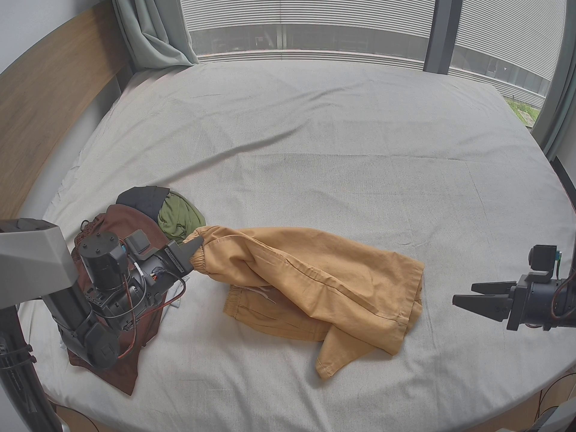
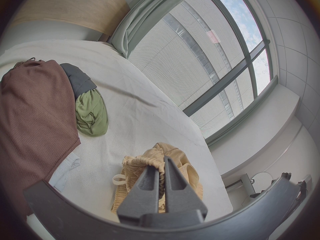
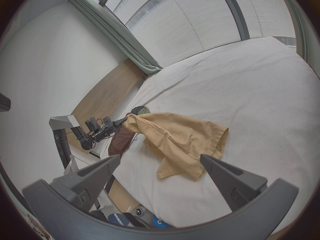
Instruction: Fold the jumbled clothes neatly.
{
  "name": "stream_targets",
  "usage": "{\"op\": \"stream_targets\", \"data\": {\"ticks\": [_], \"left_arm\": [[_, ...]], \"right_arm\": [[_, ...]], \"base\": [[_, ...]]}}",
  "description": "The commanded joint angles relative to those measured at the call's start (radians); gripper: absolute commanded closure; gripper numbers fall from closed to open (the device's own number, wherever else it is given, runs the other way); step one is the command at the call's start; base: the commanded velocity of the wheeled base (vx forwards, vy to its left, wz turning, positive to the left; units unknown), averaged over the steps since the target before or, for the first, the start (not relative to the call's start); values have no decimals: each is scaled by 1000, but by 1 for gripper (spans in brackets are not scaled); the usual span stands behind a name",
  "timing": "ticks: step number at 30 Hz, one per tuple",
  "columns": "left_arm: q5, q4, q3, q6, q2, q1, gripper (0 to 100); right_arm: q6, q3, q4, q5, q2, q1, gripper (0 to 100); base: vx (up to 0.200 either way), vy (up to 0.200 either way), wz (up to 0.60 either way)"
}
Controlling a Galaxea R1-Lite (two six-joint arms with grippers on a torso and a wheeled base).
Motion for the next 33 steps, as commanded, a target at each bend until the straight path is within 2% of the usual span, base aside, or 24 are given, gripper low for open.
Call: {"op": "stream_targets", "data": {"ticks": [1,7,15,33], "left_arm": [[0,-1,1,-1,9,-2,100],[0,-1,3,-1,9,-2,100],[0,-1,1,-1,7,-2,100],[0,-1,-2,1,6,-2,100]], "right_arm": [[4,5,-4,3,48,0,0],[44,8,-16,4,99,0,0],[49,58,-142,17,188,-5,0],[50,74,-237,40,355,-8,0]], "base": [[0,0,0],[0,0,0],[0,0,0],[0,0,0]]}}
